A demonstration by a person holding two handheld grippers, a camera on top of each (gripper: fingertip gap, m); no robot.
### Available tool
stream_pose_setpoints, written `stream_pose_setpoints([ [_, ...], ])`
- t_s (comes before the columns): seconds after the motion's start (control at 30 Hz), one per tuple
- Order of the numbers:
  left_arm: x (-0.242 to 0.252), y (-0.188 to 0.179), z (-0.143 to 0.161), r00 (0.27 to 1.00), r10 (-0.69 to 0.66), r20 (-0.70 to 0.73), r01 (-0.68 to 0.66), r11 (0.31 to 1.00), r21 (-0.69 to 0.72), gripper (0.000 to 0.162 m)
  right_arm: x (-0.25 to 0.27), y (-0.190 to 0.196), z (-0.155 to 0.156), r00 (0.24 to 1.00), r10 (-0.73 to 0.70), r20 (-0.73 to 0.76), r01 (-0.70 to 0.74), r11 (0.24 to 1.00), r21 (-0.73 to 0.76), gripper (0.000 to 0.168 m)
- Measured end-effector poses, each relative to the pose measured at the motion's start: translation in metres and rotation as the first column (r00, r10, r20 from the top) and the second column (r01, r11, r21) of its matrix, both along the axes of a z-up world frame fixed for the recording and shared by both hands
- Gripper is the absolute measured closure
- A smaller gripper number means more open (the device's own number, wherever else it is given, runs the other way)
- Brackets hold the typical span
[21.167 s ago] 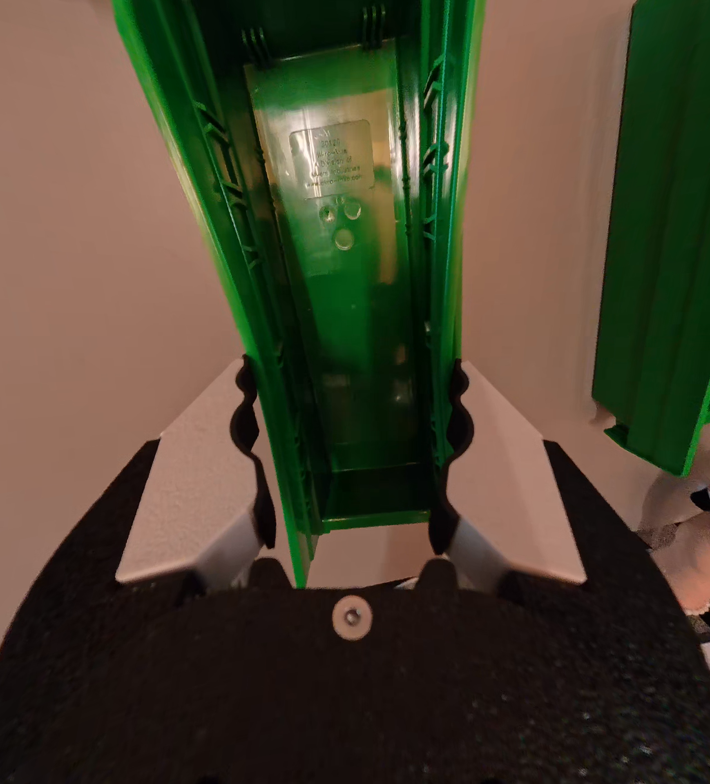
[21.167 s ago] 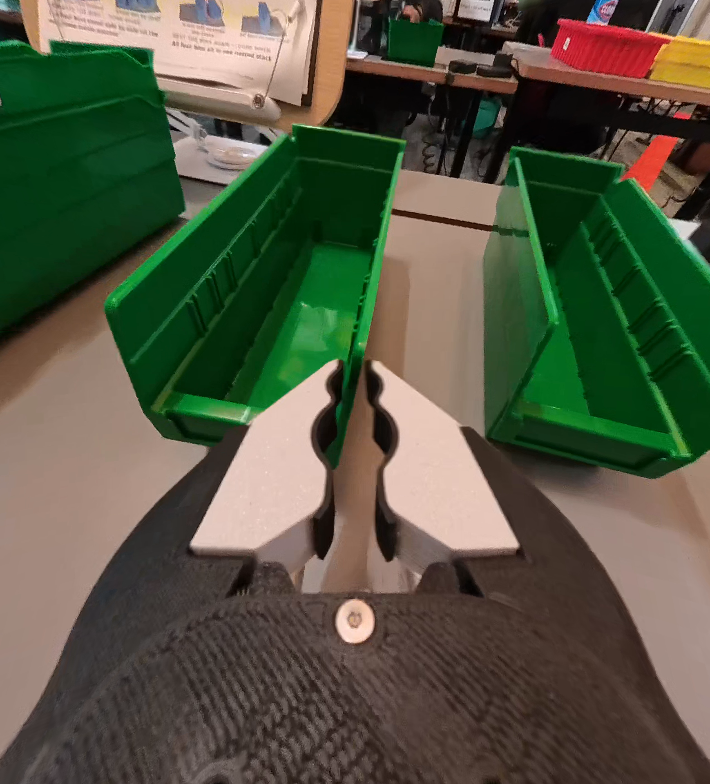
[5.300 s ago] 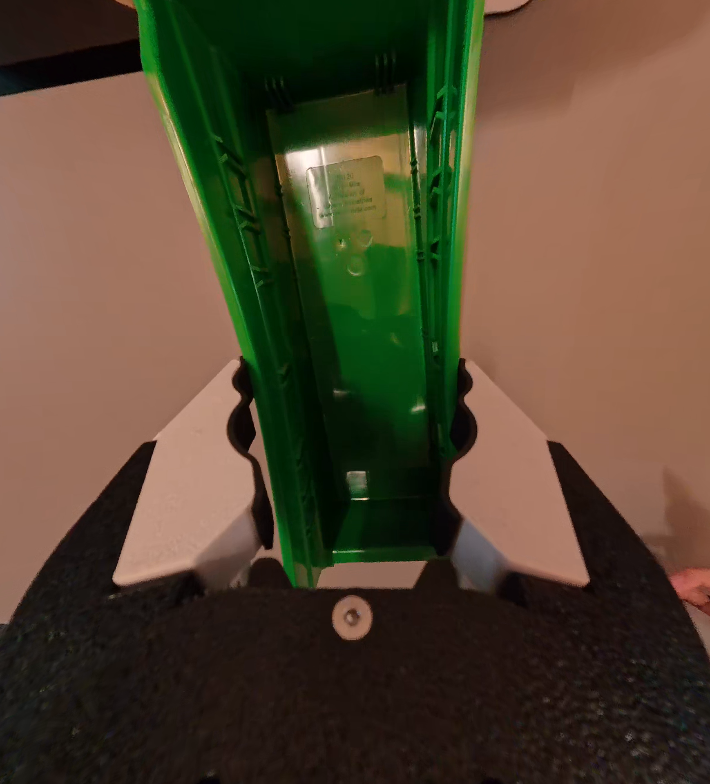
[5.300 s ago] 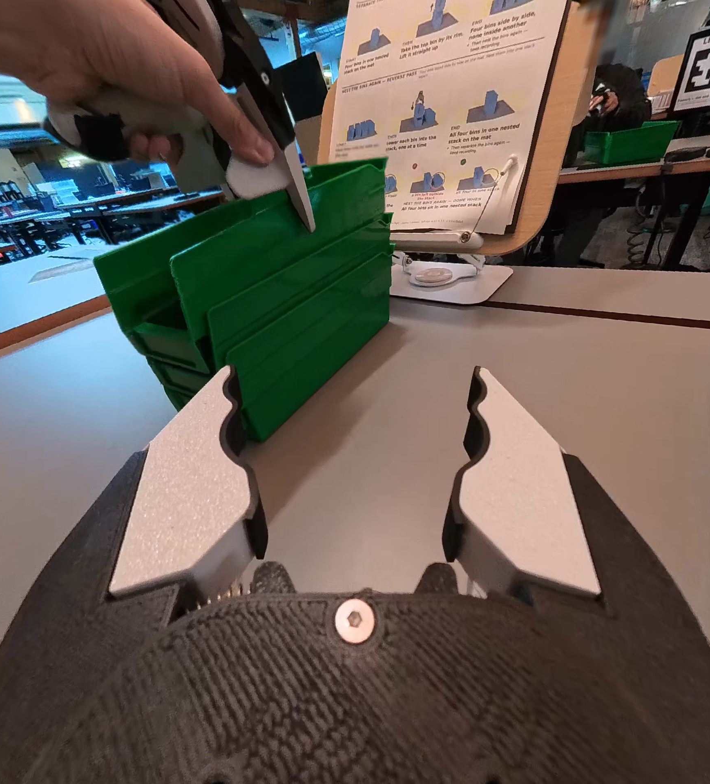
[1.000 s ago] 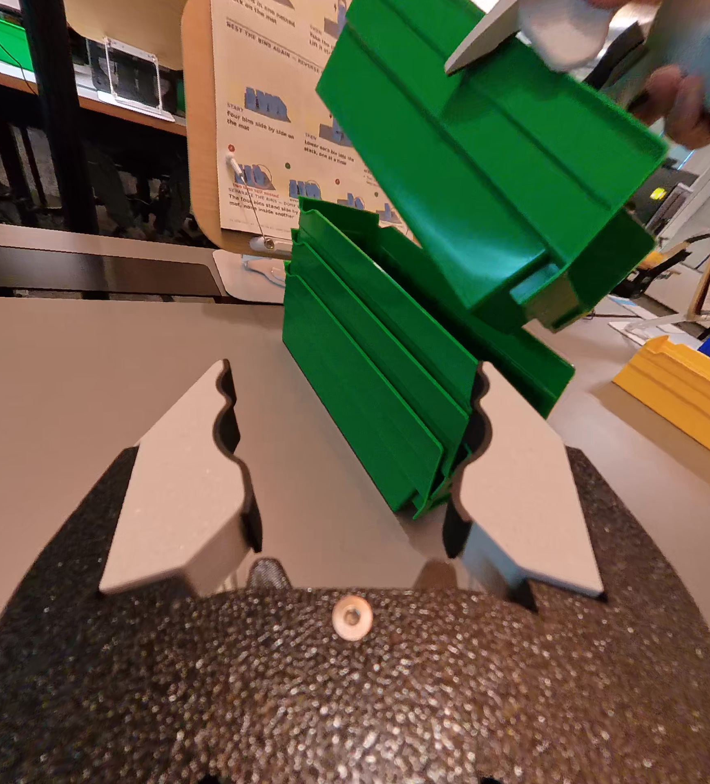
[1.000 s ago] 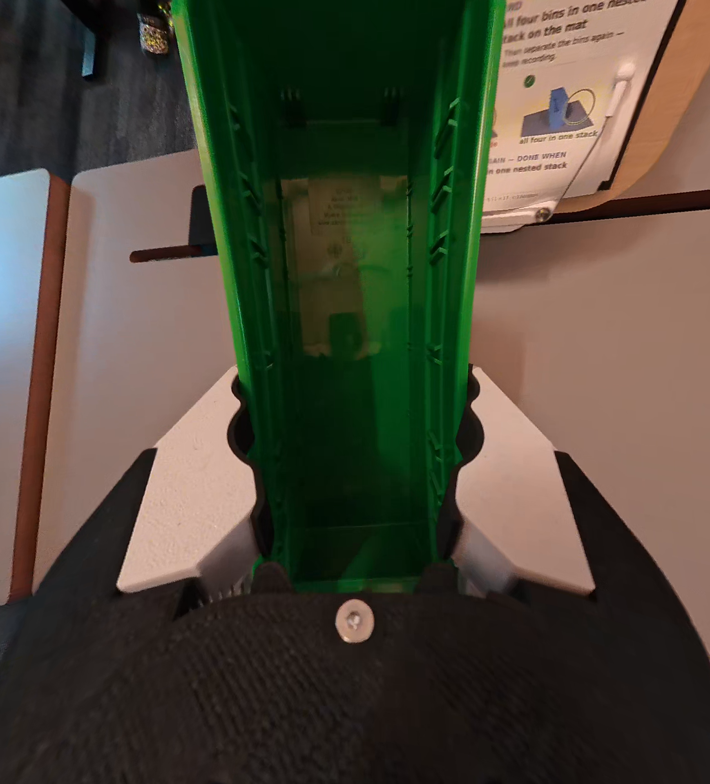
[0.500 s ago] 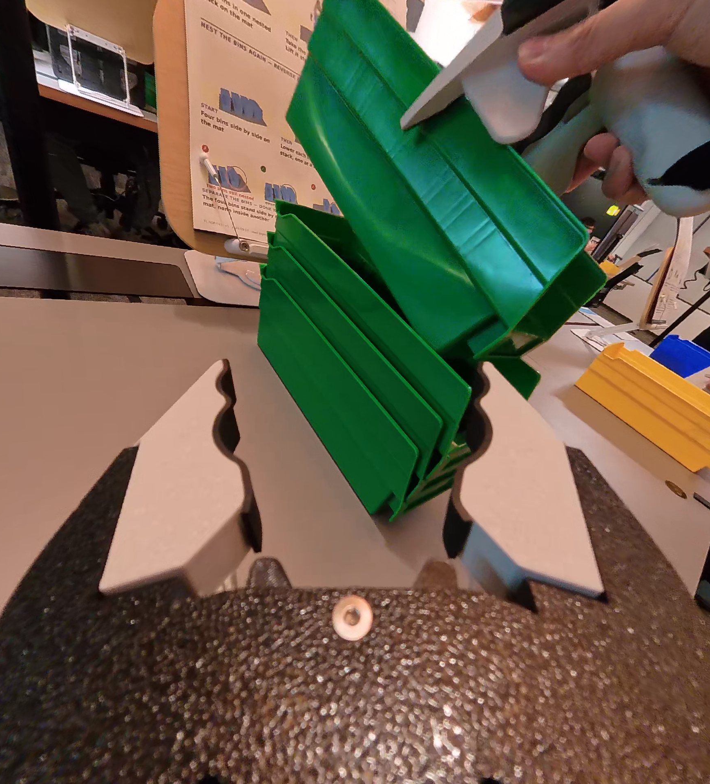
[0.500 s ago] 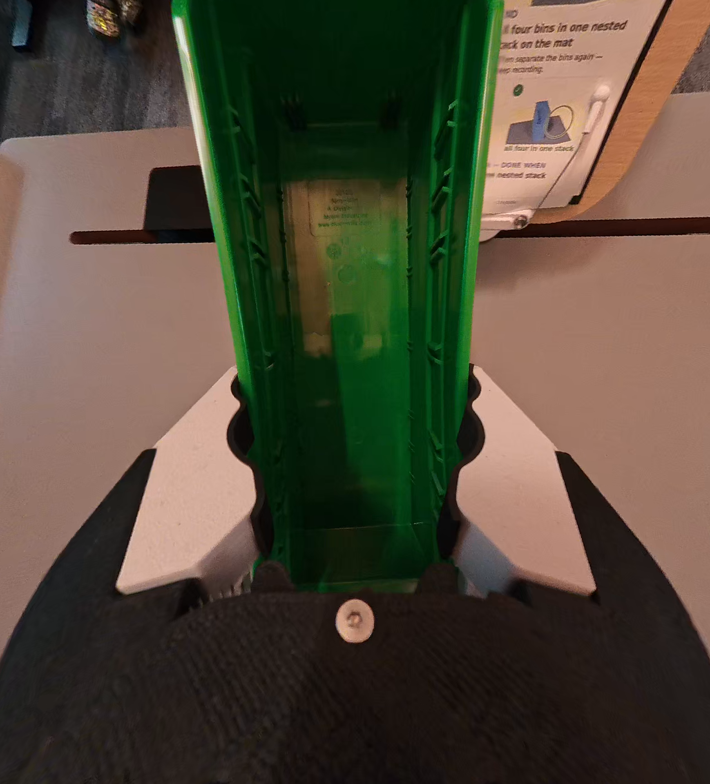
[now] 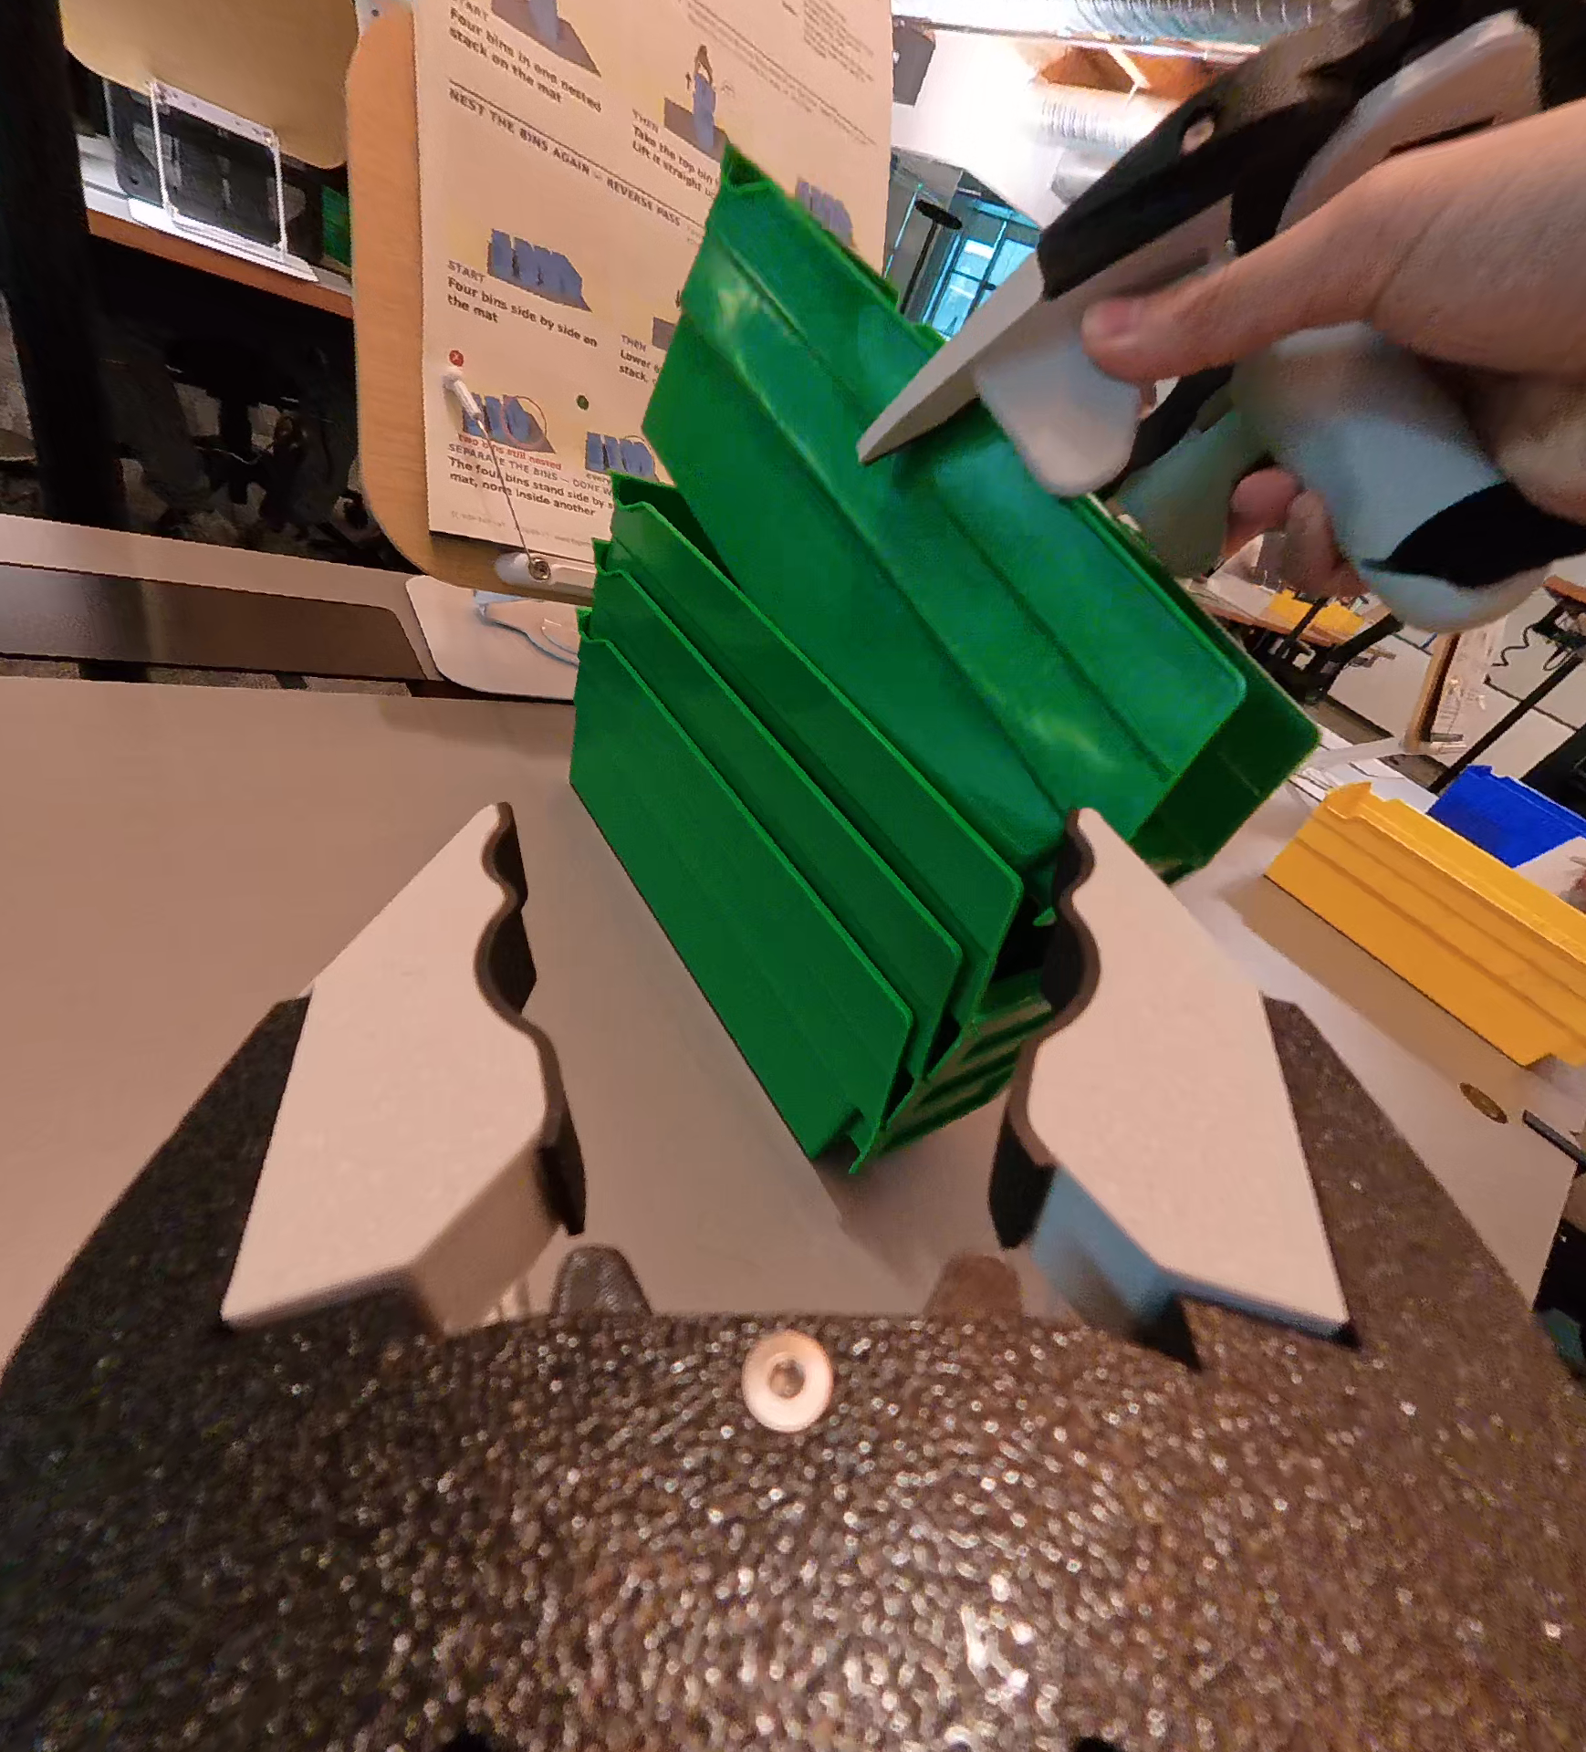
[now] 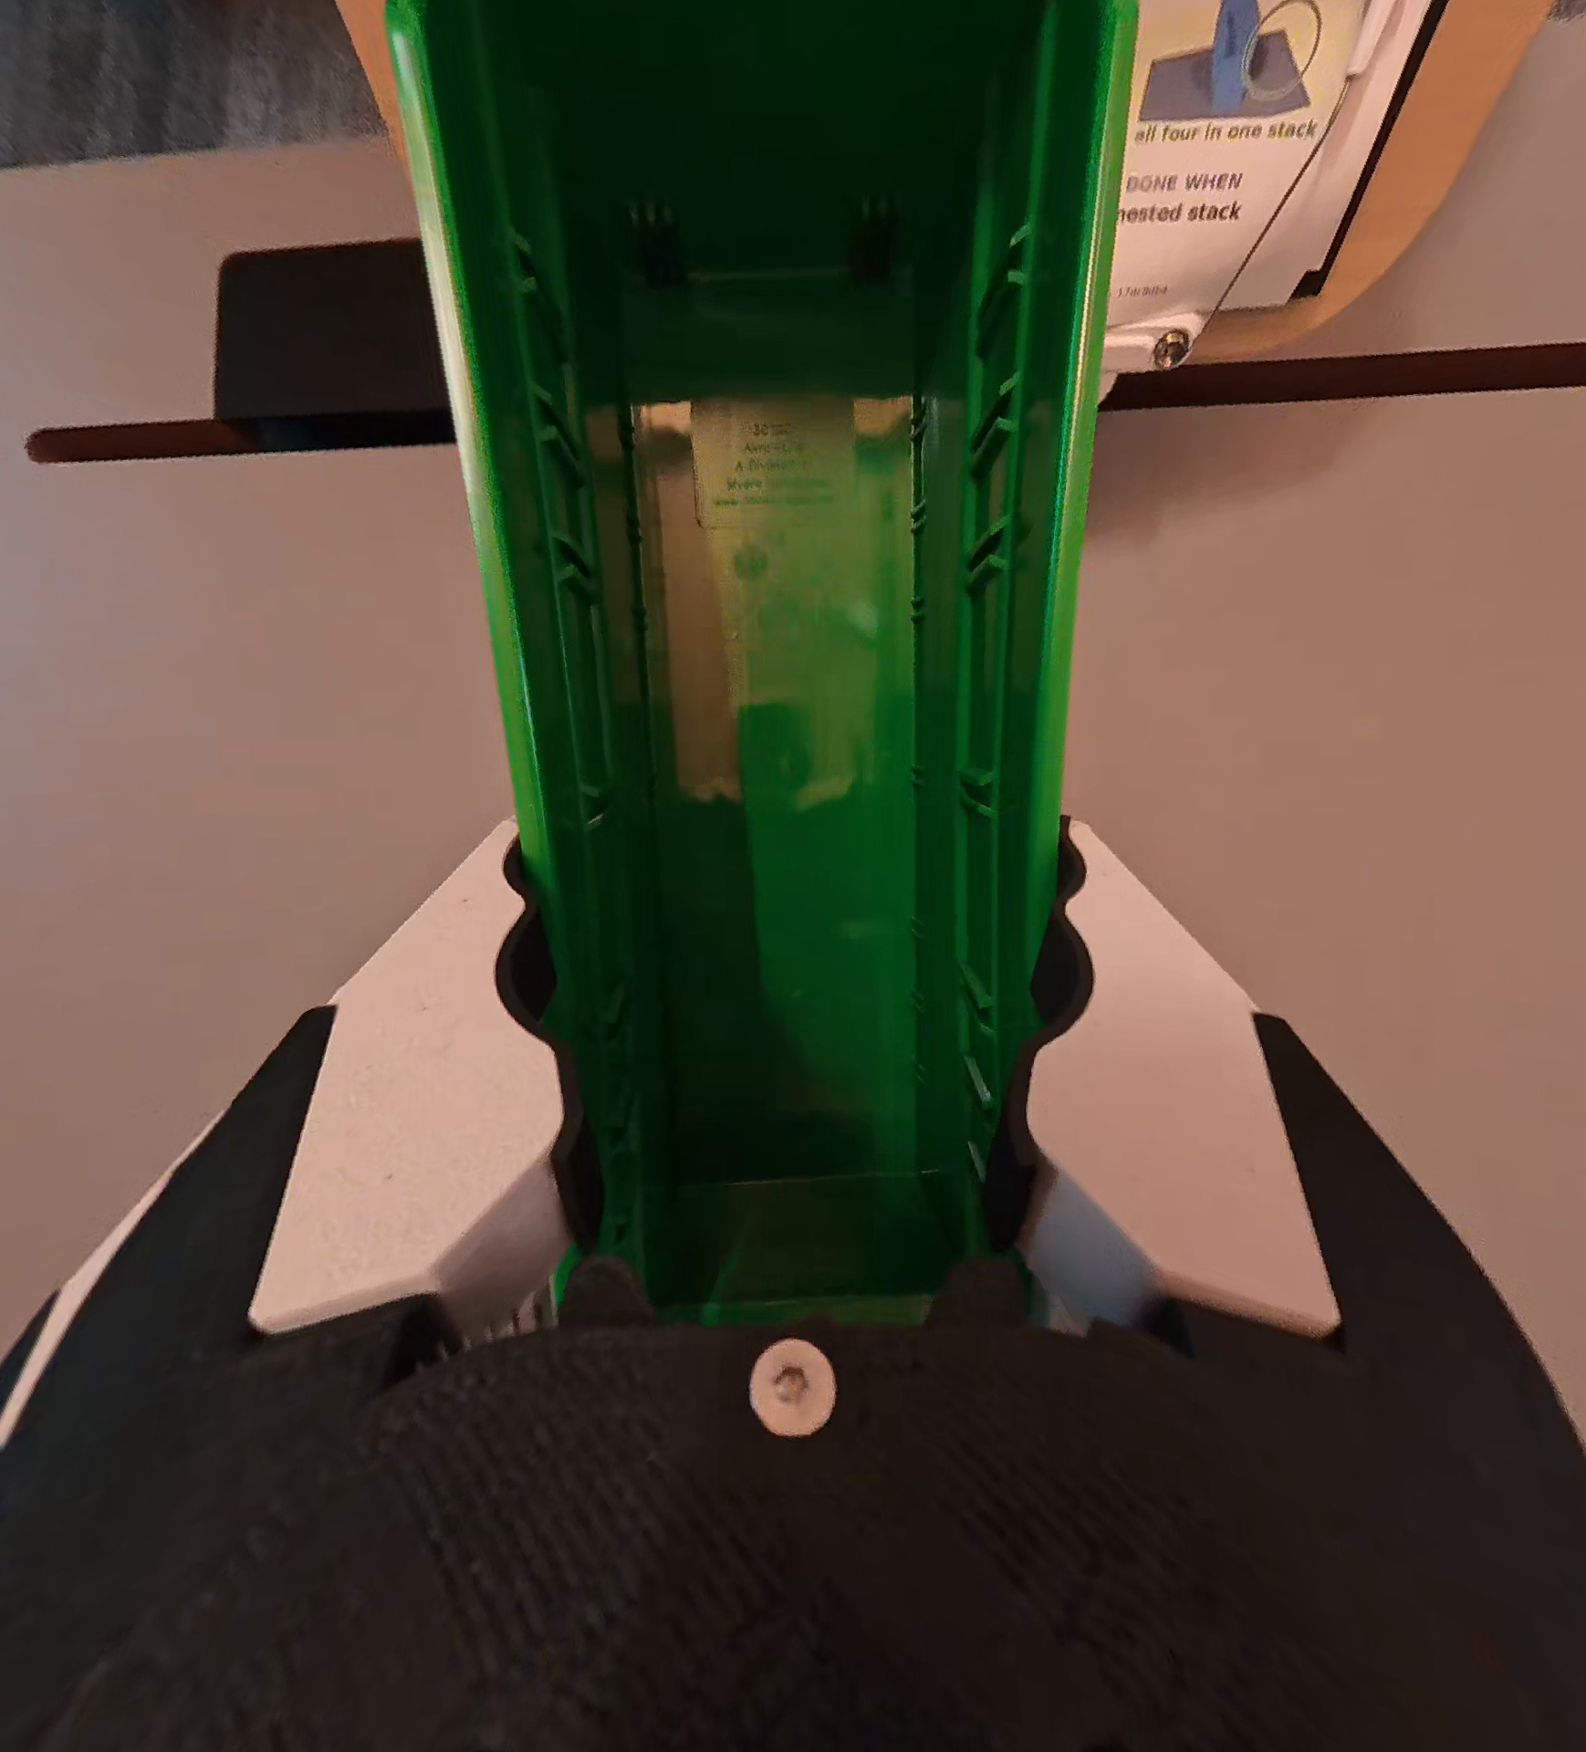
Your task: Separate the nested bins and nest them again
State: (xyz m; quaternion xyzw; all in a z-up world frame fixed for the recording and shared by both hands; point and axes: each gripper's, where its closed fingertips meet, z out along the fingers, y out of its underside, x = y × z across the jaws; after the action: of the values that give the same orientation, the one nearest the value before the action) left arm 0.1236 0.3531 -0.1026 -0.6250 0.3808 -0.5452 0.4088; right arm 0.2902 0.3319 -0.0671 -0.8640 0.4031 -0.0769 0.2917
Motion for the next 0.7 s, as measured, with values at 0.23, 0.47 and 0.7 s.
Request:
stream_pose_setpoints([
  [0.23, -0.003, 0.005, 0.0, 1.0, 0.009, 0.007, -0.009, 1.0, -0.006, 0.054, 0.0, -0.001, -0.017, 1.0, -0.004, -0.003, 0.004, 0.997, -0.073, 0.062],
  [0.47, 0.001, 0.003, -0.003, 1.0, -0.012, 0.002, 0.012, 1.0, -0.023, 0.053, -0.003, -0.003, -0.044, 0.999, -0.028, -0.027, 0.024, 0.992, -0.123, 0.06],
  [0.7, 0.001, 0.003, -0.003, 1.0, -0.017, 0.008, 0.018, 0.999, -0.032, 0.053, -0.002, 0.0, -0.055, 0.999, -0.014, -0.047, 0.005, 0.985, -0.173, 0.055],
])
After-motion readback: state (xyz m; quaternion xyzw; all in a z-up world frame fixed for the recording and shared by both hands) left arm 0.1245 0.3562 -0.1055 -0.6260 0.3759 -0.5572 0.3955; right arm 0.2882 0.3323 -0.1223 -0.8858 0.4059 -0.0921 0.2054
